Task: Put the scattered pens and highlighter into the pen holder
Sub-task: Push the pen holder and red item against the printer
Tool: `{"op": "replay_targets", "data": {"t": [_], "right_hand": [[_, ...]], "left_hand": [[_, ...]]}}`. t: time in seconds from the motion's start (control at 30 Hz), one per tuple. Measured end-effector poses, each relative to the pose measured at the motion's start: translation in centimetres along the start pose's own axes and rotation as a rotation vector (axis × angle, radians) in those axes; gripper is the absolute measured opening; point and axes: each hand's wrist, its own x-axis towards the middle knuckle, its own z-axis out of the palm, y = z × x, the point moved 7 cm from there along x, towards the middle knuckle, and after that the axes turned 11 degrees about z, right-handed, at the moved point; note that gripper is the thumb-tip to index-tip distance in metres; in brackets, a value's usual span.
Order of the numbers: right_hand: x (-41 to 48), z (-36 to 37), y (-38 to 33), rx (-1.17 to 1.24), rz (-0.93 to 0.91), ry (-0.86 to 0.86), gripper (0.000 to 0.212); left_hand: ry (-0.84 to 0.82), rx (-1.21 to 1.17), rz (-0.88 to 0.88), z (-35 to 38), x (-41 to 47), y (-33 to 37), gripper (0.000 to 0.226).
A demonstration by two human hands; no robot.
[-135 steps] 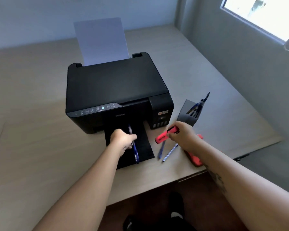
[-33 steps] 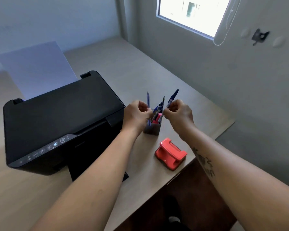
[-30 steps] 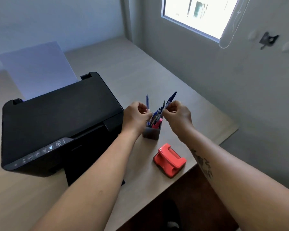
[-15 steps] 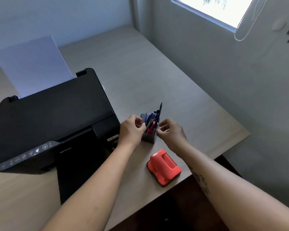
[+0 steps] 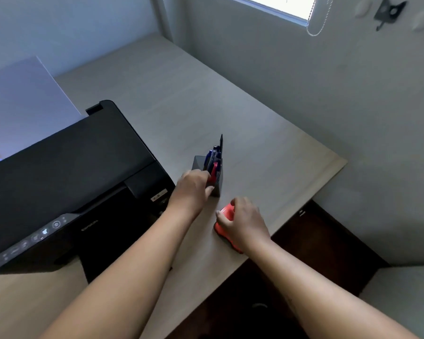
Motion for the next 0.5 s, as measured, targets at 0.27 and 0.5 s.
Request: {"op": "replay_targets", "data": {"t": [0.27,0.5], "right_hand": [[-0.9,2.2,0.2,-0.192,0.009,0.178,0.060],[1.3,0.8,0.7,-0.345,-0.171,0.165,0.061]], "left_hand": [[-0.107,0.228,0.159,0.8,0.7,0.2,0.017],[-0.080,0.257,0.118,0.9,1.0,0.2,0.009]]}}
